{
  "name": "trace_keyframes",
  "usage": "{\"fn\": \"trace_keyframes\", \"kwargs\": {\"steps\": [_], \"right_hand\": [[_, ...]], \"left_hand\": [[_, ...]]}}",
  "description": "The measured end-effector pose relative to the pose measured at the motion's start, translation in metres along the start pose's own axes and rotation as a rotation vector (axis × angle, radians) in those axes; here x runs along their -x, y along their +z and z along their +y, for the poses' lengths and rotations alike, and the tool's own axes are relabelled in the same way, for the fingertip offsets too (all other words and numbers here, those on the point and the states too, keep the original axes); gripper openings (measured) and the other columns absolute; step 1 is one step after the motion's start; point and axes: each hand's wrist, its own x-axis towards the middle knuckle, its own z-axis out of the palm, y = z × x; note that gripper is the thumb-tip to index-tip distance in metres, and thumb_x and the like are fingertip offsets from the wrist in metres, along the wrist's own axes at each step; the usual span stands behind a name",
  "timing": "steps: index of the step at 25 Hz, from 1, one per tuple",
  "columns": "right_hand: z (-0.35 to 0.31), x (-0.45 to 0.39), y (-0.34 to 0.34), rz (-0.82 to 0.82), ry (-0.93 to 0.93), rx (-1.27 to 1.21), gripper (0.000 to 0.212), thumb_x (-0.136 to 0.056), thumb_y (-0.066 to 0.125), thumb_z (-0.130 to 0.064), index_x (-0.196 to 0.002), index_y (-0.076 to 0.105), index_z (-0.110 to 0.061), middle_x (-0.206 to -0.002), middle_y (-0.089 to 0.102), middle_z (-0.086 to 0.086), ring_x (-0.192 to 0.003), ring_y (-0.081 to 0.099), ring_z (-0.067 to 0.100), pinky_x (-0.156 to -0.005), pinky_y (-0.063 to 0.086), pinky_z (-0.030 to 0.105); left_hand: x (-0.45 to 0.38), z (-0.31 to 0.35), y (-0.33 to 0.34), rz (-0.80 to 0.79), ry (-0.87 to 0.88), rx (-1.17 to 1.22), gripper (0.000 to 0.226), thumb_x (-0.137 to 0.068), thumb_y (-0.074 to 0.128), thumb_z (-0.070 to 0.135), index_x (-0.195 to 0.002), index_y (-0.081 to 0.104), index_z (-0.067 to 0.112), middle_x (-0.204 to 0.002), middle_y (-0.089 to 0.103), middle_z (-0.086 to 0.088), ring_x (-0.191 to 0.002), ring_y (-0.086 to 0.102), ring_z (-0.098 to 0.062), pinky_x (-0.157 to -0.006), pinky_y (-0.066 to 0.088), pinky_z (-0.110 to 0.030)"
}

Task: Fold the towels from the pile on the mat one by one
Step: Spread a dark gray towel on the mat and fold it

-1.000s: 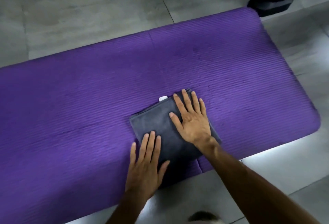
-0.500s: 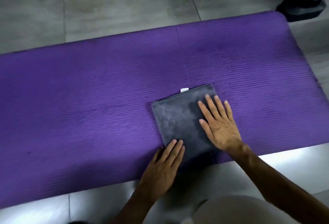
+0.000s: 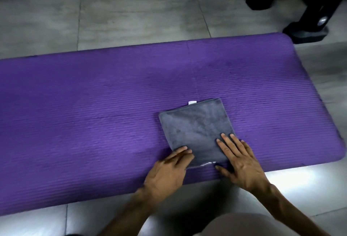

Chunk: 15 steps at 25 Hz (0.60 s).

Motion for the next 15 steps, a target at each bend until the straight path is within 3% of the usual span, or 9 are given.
{"fn": "trace_keyframes", "kwargs": {"steps": [2,4,6,8,10,12,14,15], "right_hand": [[-0.004,-0.005,-0.009,0.041,0.033,-0.103,0.063,-0.080,0.053,-0.041,-0.140,0.045,-0.023,-0.143,0.053,0.003,-0.133,0.049,0.026,-0.109,0.030,0.040],[-0.004,-0.016,-0.033,0.113,0.107,-0.287,0.049,-0.072,0.052,-0.034,-0.120,0.054,-0.027,-0.113,0.070,0.004,-0.105,0.066,0.030,-0.096,0.038,0.034],[-0.005,-0.026,-0.072,0.204,0.176,-0.528,0.035,-0.069,0.058,-0.035,-0.103,0.063,-0.028,-0.092,0.070,-0.010,-0.086,0.066,0.020,-0.085,0.043,0.026],[-0.005,-0.032,-0.119,0.241,0.202,-0.780,0.022,-0.068,0.067,-0.026,-0.089,0.066,-0.019,-0.078,0.064,-0.014,-0.076,0.060,0.006,-0.074,0.044,0.017],[-0.006,-0.041,-0.159,0.182,0.154,-1.070,0.013,-0.072,0.067,-0.006,-0.084,0.064,-0.006,-0.073,0.061,-0.008,-0.069,0.055,0.002,-0.064,0.043,0.014],[-0.009,-0.059,-0.172,0.067,0.151,-1.267,0.010,-0.078,0.063,0.009,-0.081,0.062,0.000,-0.072,0.058,-0.001,-0.068,0.053,0.005,-0.062,0.042,0.018],[-0.016,-0.084,-0.155,-0.072,0.307,-1.345,0.021,-0.082,0.062,0.009,-0.072,0.065,-0.009,-0.068,0.061,-0.004,-0.065,0.055,0.004,-0.062,0.044,0.017],[-0.018,-0.095,-0.135,-0.125,0.410,-1.326,0.016,-0.082,0.065,0.001,-0.074,0.068,-0.013,-0.070,0.064,-0.005,-0.068,0.059,0.005,-0.066,0.046,0.018]], "left_hand": [[-0.006,0.008,-0.028,0.036,-0.096,0.131,0.044,-0.083,0.058,0.014,-0.122,0.045,0.031,-0.132,0.060,0.011,-0.109,0.062,-0.007,-0.080,0.055,-0.025],[-0.008,0.009,-0.058,0.022,-0.139,0.262,0.037,-0.087,0.062,0.012,-0.112,0.044,0.032,-0.130,0.061,0.015,-0.104,0.064,-0.006,-0.078,0.053,-0.020],[-0.010,0.007,-0.092,0.065,-0.155,0.434,0.027,-0.086,0.064,0.010,-0.102,0.050,0.028,-0.116,0.066,0.013,-0.101,0.064,-0.004,-0.078,0.048,-0.017],[-0.012,0.005,-0.123,0.109,-0.236,0.680,0.020,-0.083,0.066,0.008,-0.095,0.057,0.021,-0.092,0.068,0.010,-0.085,0.060,-0.003,-0.075,0.044,-0.018],[-0.014,0.005,-0.144,0.156,-0.289,0.905,0.020,-0.082,0.070,0.001,-0.092,0.059,0.013,-0.074,0.063,0.008,-0.072,0.053,-0.006,-0.067,0.042,-0.019],[-0.017,-0.003,-0.148,0.220,-0.356,1.019,0.020,-0.079,0.070,-0.002,-0.093,0.060,0.009,-0.071,0.062,0.008,-0.068,0.052,-0.004,-0.062,0.041,-0.015],[-0.019,-0.020,-0.131,0.265,-0.507,1.031,0.023,-0.077,0.073,0.003,-0.095,0.061,0.012,-0.070,0.064,0.008,-0.063,0.051,-0.003,-0.058,0.041,-0.017],[-0.019,-0.032,-0.115,0.311,-0.616,0.989,0.023,-0.079,0.072,0.005,-0.097,0.061,0.014,-0.072,0.064,0.008,-0.064,0.053,-0.005,-0.060,0.043,-0.021]]}}
